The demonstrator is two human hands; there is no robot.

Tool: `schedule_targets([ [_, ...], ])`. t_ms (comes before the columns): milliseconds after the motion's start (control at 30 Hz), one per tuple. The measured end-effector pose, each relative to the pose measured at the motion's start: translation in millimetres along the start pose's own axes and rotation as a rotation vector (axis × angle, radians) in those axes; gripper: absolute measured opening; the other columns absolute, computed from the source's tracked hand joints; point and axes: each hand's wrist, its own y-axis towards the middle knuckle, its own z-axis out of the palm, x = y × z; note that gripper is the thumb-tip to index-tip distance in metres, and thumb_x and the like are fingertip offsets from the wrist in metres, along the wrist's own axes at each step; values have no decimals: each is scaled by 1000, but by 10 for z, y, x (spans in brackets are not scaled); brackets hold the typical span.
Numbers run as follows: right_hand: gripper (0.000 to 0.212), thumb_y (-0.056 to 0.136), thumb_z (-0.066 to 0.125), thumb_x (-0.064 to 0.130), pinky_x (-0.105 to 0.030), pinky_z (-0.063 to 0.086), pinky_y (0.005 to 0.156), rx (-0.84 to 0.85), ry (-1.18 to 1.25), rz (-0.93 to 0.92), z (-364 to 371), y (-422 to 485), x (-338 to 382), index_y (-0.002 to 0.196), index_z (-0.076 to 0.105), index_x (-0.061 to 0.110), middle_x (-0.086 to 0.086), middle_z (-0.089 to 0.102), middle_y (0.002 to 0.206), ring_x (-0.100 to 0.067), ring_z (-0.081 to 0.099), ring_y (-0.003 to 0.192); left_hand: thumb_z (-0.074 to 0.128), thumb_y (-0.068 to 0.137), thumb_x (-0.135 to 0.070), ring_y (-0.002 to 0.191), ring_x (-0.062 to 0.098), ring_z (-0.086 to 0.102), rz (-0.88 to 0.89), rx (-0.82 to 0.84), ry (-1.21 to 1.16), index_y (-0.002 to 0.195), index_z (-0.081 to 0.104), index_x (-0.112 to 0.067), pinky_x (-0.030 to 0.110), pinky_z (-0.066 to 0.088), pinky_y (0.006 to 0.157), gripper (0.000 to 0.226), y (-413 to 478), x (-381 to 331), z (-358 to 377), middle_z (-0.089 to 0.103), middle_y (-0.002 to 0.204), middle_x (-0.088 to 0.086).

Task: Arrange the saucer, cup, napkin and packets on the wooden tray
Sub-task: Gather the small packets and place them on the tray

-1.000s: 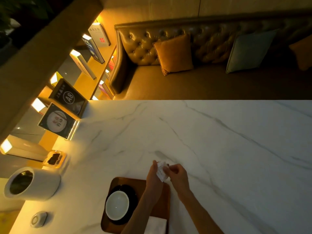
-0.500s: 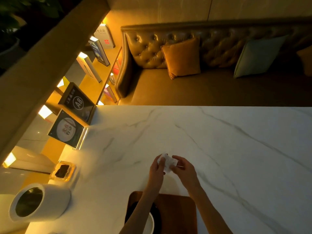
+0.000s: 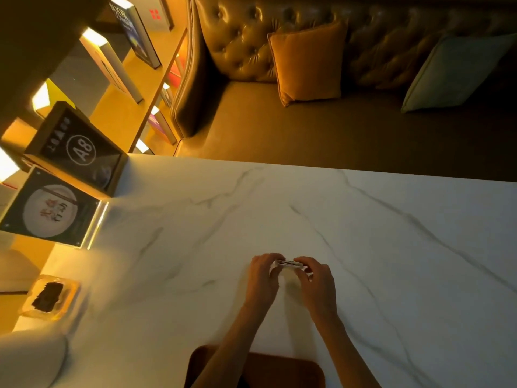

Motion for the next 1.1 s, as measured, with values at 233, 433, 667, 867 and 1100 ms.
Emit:
schedule_targets([
  [233,27,92,58,8,-22,52,93,47,45,-9,309,173,-263,119,62,12,-5,67,115,-15,64,104,58,95,-13,106,20,58,-39,-17,-35,123,63,-14,28,49,92,28,41,230,254,64,117,3],
  [433,44,95,55,10,2,40,85,79,2,-122,448,145,-323,138,49,17,9,56,123,-2,55,110,61,92,-21,105,15,59,-1,-76,-17,120,62,-22,33,53,91,27,55,419,354,63,114,-5],
  [667,37,97,51,9,1,39,90,68,-7,-140,405,124,-356,133,55,17,-2,63,125,-6,58,111,64,90,-25,98,8,60,-26,-27,-21,113,64,-27,33,55,87,22,132,506,382,67,107,-9],
  [867,41,94,57,31,-20,51,75,95,-36,-86,187,7,-222,135,52,29,11,62,86,-11,59,85,64,91,-27,76,11,64,-170,80,-168,102,70,-17,35,54,72,16,16,293,101,71,88,-3],
  [1100,43,97,50,25,-18,57,59,335,181,-19,-261,-862,7,140,46,32,9,66,96,-4,67,78,59,94,-14,80,30,70,-245,263,-327,115,62,-23,37,62,63,24,-872,-14,-424,61,98,19],
])
